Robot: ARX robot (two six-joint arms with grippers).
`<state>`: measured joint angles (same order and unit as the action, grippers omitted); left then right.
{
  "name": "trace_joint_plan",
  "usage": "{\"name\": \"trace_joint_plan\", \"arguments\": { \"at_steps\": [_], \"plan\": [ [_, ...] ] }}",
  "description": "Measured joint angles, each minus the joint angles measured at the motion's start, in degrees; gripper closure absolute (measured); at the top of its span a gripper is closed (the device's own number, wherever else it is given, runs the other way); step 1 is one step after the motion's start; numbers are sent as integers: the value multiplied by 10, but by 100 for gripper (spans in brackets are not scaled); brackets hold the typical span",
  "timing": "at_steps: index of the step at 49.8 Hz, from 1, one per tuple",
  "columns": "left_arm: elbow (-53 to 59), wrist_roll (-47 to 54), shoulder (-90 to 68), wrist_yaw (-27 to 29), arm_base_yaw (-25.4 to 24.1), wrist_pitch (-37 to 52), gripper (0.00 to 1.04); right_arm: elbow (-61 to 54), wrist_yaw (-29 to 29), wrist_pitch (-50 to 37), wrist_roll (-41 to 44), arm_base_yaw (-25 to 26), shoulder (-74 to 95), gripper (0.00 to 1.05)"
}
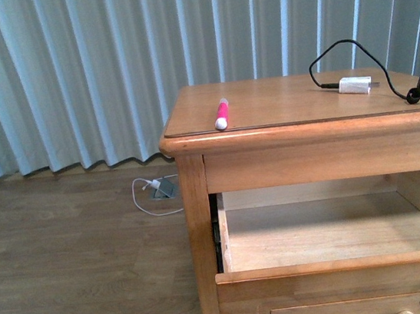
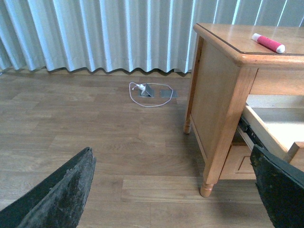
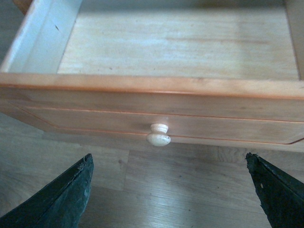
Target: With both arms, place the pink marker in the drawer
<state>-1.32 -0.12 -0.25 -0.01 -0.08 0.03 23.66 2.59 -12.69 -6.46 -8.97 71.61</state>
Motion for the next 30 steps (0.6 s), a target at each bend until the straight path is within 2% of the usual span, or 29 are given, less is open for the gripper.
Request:
{"name": "trace_joint_plan", "arguments": {
  "at_steps": [8, 15, 23, 30],
  "plan": [
    [0, 0, 0, 0, 0, 0, 6, 0, 41, 114, 9, 41, -164, 8],
    [0, 0, 0, 0, 0, 0, 6, 3, 70, 180, 28, 78, -257, 8],
    [0, 0, 0, 0, 0, 0, 6, 3, 110, 238, 48, 113, -338, 8],
    [0, 0, 0, 0, 0, 0, 6, 3, 107, 241, 56, 122, -356, 8]
  ]
}}
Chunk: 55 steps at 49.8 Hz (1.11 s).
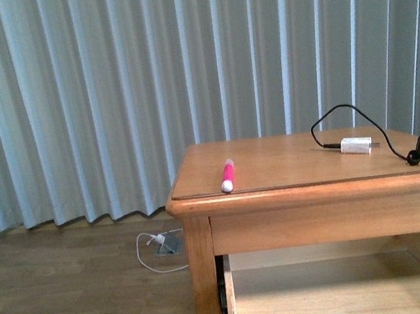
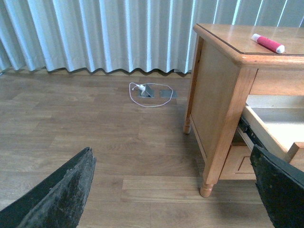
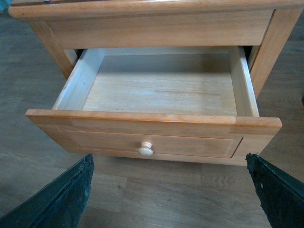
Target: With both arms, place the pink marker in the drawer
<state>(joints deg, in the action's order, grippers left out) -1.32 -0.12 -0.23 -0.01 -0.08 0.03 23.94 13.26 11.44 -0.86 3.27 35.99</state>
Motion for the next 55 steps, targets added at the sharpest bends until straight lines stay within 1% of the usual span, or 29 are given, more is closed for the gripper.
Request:
{"name": "trace_joint_plan", "arguments": {
  "at_steps": [30, 31, 34, 35, 40, 48, 51, 55],
  "plan": [
    [0, 0, 0, 0, 0, 0, 6, 0, -1, 1, 2, 1, 1, 8],
    [0, -3, -1, 4, 3, 0, 6, 0, 0, 1, 2, 1, 1, 8],
    [-4, -16, -22, 46, 18, -2, 6, 0, -1, 1, 2, 1, 1, 8],
    [-8, -16, -32, 50, 23, -5, 6, 0, -1, 1, 2, 1, 1, 8],
    [-43, -14, -92, 45, 40, -11, 6, 0, 0, 1, 3, 1, 1, 8],
    [-140, 19, -193, 30, 60, 5, 6, 0, -1, 1, 3, 1, 1, 8],
    [-171, 32, -237, 19, 63, 24, 6, 0, -1, 1, 3, 1, 1, 8],
    [-221, 57, -323, -2, 65, 70, 6, 0, -1, 1, 3, 1, 1, 8]
  ]
}}
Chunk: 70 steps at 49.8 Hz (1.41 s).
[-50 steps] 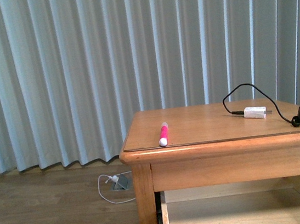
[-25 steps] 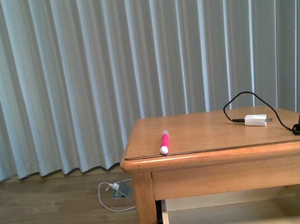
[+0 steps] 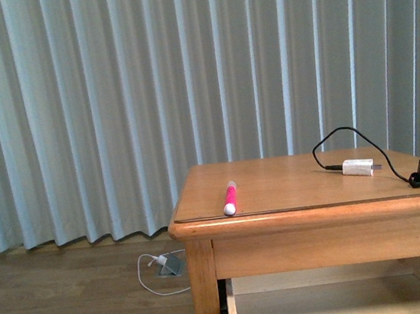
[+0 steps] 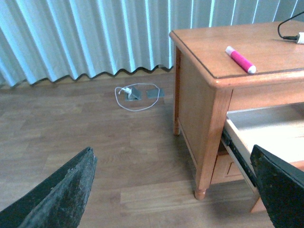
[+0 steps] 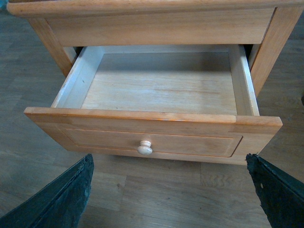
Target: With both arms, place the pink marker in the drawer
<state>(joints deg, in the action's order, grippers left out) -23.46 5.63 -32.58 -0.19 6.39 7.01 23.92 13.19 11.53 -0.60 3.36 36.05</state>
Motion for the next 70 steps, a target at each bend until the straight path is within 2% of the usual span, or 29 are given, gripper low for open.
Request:
{"name": "trace_joint_plan", "arguments": {
  "at_steps": [8, 26, 50, 70],
  "plan": [
    [-103, 15, -163, -14, 19, 41, 6, 0, 0, 0, 0, 0, 0, 8],
    [-300, 14, -439, -9, 70, 60, 6, 0, 0, 0, 2, 0, 0, 8],
    [-622, -23, -745, 11, 147, -24, 6, 0, 0, 0, 2, 0, 0, 8],
    [-751, -58, -862, 57, 198, -78, 6, 0, 0, 0, 2, 0, 0, 8]
  ]
}}
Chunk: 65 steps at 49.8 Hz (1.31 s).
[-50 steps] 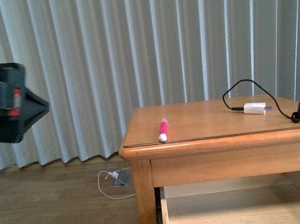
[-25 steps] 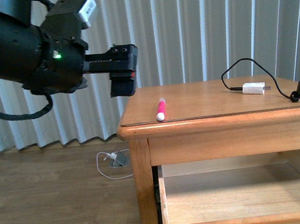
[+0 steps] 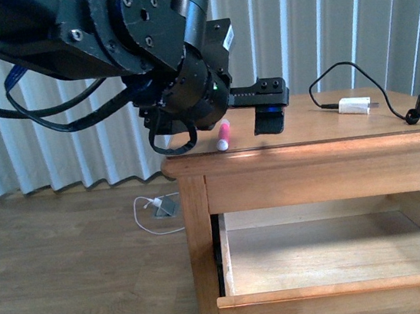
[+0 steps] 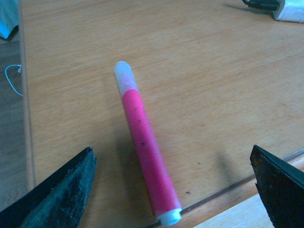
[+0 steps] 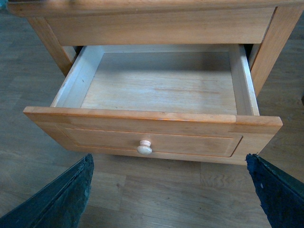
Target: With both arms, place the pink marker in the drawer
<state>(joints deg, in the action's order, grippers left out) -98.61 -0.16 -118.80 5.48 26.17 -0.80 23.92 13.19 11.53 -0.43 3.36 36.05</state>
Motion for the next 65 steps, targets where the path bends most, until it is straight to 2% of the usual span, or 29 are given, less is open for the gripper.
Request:
{"name": "trace_joint_plan", "arguments": {
  "at_steps": [14, 36, 46, 52, 56, 61, 65],
  "plan": [
    [-32, -6, -36, 37, 2, -26, 6, 0, 0, 0, 0, 0, 0, 8],
    [-43, -14, -46, 45, -2, -30, 7, 0, 0, 0, 0, 0, 0, 8],
    [-43, -14, -46, 52, -3, -30, 35, 0, 0, 0, 0, 0, 0, 8],
    [-42, -14, -46, 56, -4, -30, 62, 0, 0, 0, 0, 0, 0, 8],
    [-42, -14, -46, 56, -6, -30, 74, 0, 0, 0, 0, 0, 0, 8],
    [-38, -14, -46, 50, -8, -27, 87, 0, 0, 0, 0, 0, 0, 8],
    [-20, -3, -37, 33, -9, -6, 90, 0, 0, 0, 0, 0, 0, 8]
  ]
}}
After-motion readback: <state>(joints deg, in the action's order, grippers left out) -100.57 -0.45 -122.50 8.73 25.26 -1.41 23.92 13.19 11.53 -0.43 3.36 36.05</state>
